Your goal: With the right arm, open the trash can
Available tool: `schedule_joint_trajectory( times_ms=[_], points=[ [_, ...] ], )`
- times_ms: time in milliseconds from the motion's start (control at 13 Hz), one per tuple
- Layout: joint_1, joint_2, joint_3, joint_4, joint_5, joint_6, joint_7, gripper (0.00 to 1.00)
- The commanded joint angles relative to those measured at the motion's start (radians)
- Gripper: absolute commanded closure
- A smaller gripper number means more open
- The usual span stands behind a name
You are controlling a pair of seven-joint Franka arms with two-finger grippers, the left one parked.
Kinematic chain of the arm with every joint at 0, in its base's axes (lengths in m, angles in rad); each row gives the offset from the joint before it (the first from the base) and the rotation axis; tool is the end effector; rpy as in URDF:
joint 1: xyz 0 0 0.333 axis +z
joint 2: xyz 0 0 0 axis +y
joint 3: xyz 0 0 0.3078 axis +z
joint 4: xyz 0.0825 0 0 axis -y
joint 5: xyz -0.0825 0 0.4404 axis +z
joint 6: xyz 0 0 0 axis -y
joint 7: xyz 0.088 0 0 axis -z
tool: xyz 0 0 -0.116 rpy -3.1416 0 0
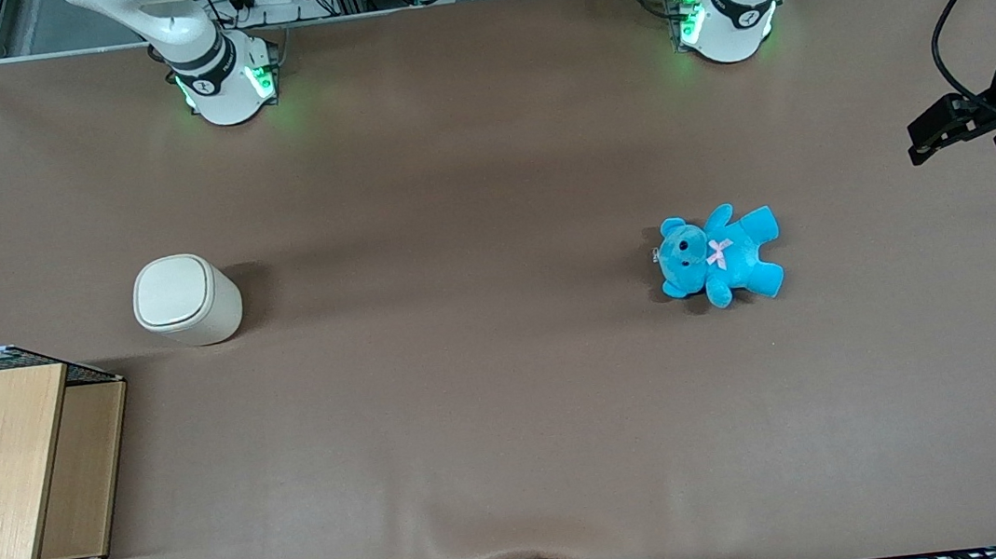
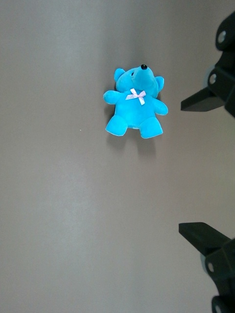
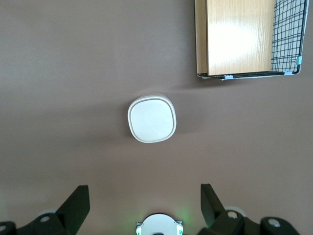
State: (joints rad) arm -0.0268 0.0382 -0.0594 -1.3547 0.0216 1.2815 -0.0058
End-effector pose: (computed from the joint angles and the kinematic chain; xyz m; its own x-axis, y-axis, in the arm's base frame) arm 0.5857 -0.0469 0.6716 0.9911 -0.0738 -0.1109 -0.0765 -0.9969 -0.0196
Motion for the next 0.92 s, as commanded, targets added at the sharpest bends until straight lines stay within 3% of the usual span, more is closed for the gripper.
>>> schedule_joint_trajectory(
  times_ms=[0, 846],
  points=[
    [-0.001, 0.015, -0.007, 0.028, 0.0, -0.016, -0.006, 0.0],
    [0.002, 0.113, -0.002, -0.282, -0.026, 0.12, -0.016, 0.0]
  ],
)
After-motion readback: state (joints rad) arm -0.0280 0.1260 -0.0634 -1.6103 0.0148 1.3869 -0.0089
